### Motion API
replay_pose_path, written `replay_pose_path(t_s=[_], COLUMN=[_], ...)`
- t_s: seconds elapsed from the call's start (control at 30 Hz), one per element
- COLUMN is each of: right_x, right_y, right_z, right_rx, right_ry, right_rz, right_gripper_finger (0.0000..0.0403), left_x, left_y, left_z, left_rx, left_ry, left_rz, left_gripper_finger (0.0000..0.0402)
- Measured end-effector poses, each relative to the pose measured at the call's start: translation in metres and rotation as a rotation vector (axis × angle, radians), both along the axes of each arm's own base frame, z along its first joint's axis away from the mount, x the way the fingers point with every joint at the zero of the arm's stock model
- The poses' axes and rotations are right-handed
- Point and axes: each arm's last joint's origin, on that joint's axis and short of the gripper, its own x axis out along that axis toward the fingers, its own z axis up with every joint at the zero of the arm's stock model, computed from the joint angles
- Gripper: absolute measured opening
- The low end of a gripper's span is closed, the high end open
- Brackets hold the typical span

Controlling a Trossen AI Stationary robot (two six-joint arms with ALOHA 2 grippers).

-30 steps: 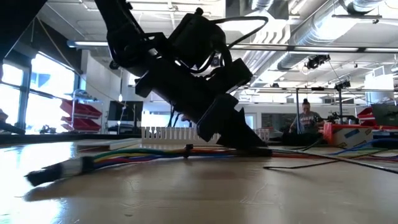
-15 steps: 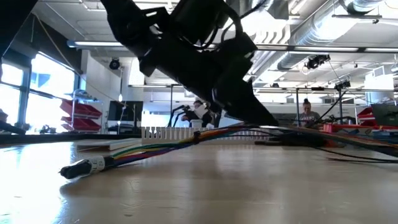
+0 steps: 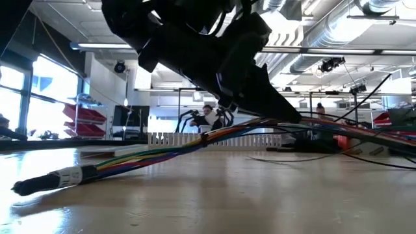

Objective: Ziptie cables
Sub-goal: Wrap the cable wires with the black zip tie

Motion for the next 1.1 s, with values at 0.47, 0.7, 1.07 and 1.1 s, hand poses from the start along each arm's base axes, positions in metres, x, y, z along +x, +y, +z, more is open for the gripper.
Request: replay_pose_path(t_s=[0.47, 0.7, 1.07, 1.1], right_x=[0.032, 0.039, 0.051, 0.052], right_y=[-0.013, -0.021, -0.027, -0.028], right_z=[-0.035, -0.035, -0.036, -0.036], right_rx=[-0.127, -0.135, -0.140, -0.141], right_ry=[-0.071, -0.070, -0.072, -0.071], right_rz=[-0.066, -0.090, -0.062, -0.057], right_gripper_finger=[0.0000, 0.0000, 0.0000, 0.0000], left_x=[-0.009, -0.010, -0.002, -0.002], left_y=[-0.034, -0.060, -0.055, -0.054], left_z=[0.000, -0.005, -0.021, -0.021], left_rx=[0.127, 0.247, 0.256, 0.246], left_ry=[-0.017, -0.138, -0.216, -0.217], left_rz=[-0.108, -0.146, -0.077, -0.075], left_gripper_finger=[0.0115, 0.0131, 0.0111, 0.0109])
